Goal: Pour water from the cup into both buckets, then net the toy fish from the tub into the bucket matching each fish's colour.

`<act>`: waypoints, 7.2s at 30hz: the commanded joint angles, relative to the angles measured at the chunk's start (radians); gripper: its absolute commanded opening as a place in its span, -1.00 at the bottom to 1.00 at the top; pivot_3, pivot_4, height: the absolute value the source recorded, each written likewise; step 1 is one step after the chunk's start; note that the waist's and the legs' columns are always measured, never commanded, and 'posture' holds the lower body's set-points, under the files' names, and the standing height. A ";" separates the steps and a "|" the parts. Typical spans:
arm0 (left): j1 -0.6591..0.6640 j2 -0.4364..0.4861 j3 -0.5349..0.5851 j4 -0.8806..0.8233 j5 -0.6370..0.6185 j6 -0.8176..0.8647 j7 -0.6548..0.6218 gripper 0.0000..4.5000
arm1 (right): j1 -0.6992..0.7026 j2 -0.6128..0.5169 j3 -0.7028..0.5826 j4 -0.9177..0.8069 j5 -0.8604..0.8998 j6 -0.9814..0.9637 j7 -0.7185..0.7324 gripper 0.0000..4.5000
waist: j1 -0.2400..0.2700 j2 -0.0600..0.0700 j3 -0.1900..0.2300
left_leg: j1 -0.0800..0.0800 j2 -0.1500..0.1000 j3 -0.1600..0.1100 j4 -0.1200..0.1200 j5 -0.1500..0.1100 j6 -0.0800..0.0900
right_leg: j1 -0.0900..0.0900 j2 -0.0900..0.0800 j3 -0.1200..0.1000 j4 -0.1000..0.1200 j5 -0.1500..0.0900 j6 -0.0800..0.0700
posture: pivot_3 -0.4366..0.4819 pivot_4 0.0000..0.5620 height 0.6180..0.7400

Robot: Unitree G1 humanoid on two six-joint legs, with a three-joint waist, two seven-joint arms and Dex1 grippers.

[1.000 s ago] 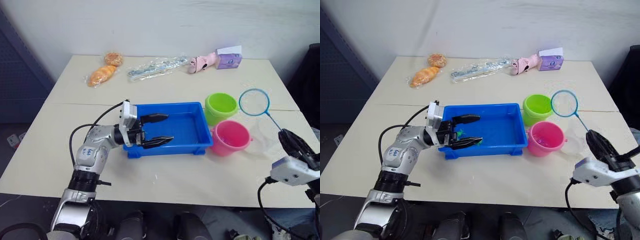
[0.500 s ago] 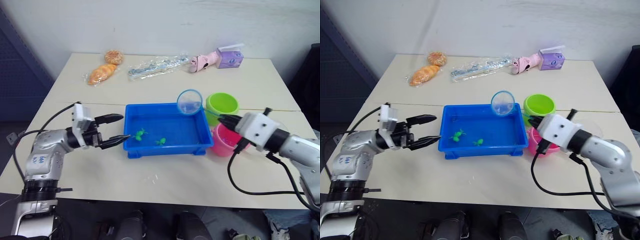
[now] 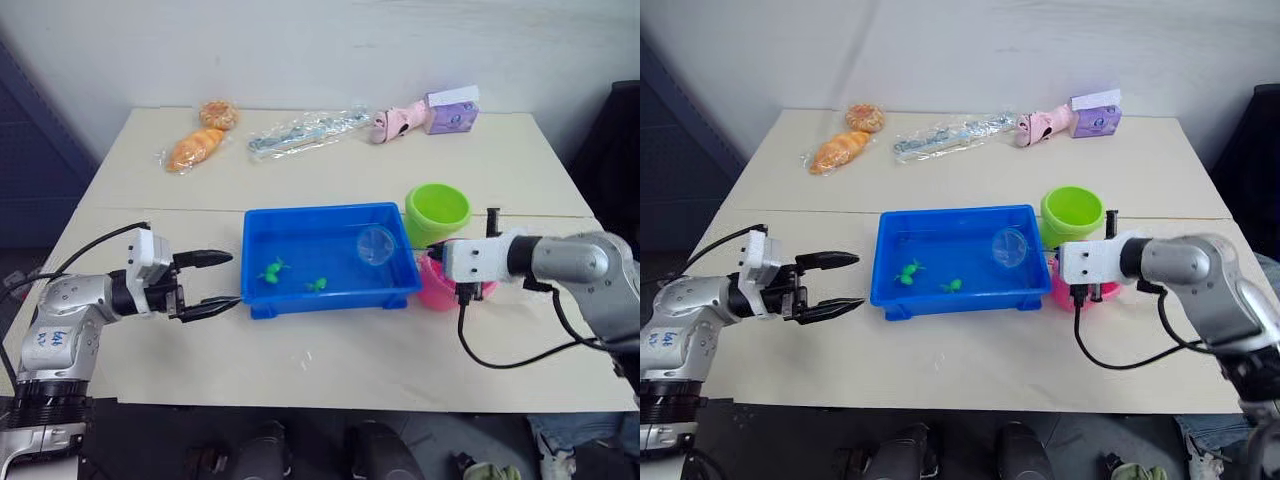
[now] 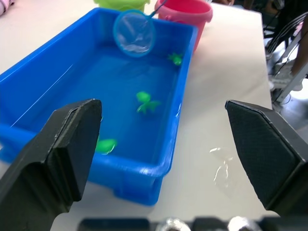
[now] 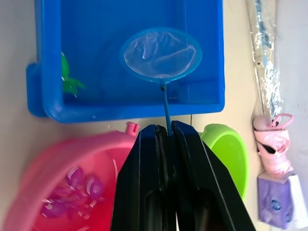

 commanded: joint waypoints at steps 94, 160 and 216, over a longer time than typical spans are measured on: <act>-0.197 0.034 -0.120 0.177 0.082 -0.051 -0.112 0.97 | -0.164 0.166 -0.016 -0.112 0.205 0.743 0.286 -1.00 | 0.008 0.000 0.000 | -0.016 0.000 -0.001 0.016 -0.003 0.002 | -0.012 0.000 -0.001 0.008 0.000 0.000 | -0.05 -0.47 1.00; -0.304 -0.311 -0.159 0.071 0.027 0.024 0.131 0.97 | 0.075 -0.214 -0.126 0.491 -0.604 -0.600 -0.941 -1.00 | 0.009 0.001 0.000 | -0.015 0.001 0.002 0.017 0.000 0.000 | -0.011 0.002 0.001 0.009 0.000 0.000 | -0.05 -0.47 1.00; -0.300 -0.363 -0.166 0.124 0.046 -0.055 0.166 0.97 | -0.032 -0.255 -0.076 0.549 -0.683 -0.599 -1.109 -1.00 | 0.009 0.011 0.002 | -0.015 0.001 0.004 0.017 0.002 -0.002 | -0.015 0.003 0.003 0.014 0.000 0.000 | -0.05 -0.47 1.00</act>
